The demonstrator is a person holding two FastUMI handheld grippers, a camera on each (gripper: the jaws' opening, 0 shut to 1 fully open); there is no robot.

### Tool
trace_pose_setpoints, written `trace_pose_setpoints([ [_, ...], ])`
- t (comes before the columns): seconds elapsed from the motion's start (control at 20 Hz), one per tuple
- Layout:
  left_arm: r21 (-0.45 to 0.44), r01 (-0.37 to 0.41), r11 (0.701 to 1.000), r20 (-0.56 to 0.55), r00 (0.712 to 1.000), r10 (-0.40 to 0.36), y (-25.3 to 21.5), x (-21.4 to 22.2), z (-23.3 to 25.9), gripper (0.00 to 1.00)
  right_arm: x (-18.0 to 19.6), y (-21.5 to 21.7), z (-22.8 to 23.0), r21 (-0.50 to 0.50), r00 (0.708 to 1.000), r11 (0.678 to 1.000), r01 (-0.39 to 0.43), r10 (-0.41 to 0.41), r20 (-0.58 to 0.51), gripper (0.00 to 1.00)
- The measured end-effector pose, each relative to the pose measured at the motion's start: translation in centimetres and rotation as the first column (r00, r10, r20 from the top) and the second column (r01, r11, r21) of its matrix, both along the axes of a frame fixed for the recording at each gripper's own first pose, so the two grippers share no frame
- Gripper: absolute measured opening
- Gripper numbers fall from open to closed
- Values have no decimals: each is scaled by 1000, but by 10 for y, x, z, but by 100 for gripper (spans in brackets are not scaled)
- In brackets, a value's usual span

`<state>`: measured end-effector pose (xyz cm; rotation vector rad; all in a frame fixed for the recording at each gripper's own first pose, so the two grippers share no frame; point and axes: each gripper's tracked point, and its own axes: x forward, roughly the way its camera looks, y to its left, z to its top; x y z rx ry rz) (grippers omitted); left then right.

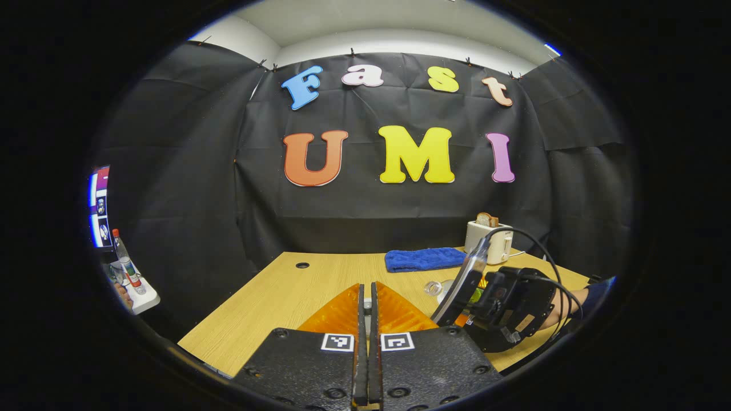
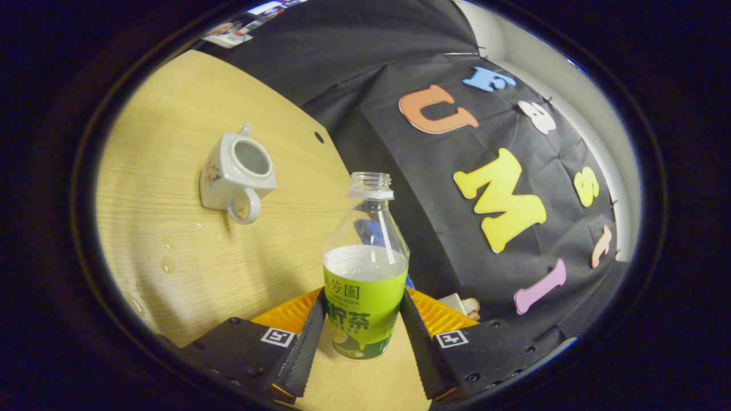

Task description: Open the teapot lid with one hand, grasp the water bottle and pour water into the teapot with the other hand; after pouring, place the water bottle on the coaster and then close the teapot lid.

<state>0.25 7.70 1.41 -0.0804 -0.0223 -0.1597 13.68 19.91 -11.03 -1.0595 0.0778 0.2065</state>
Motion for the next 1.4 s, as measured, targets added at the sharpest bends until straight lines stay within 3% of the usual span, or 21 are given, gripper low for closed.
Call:
trace_pose_setpoints([
  [0.25, -2, -15, 1000, -7, 1000, 15, 15, 1, -4, 3, 1, 13, 1, -137, 998, 990, -31, 37, 41, 74],
  [0.45, -11, -23, 1000, -26, 999, 22, 21, 4, -9, 3, -5, 27, 6, -278, 986, 958, -66, 105, 128, 75],
  [0.9, 11, -20, 1000, -42, 999, 20, 22, 7, -15, 3, -10, 45, 25, -565, 940, 824, -27, 214, 266, 75],
  [1.15, 7, -31, 999, -54, 998, 31, 25, 8, -18, 3, -8, 45, 34, -660, 917, 751, 17, 252, 310, 74],
  [1.3, 13, -28, 1000, -52, 998, 28, 23, 9, -17, 3, -11, 52, 46, -715, 885, 698, 51, 300, 356, 74],
  [1.4, 16, -27, 1000, -56, 998, 28, 24, 9, -19, 3, -12, 56, 48, -726, 879, 686, 52, 314, 359, 76],
])
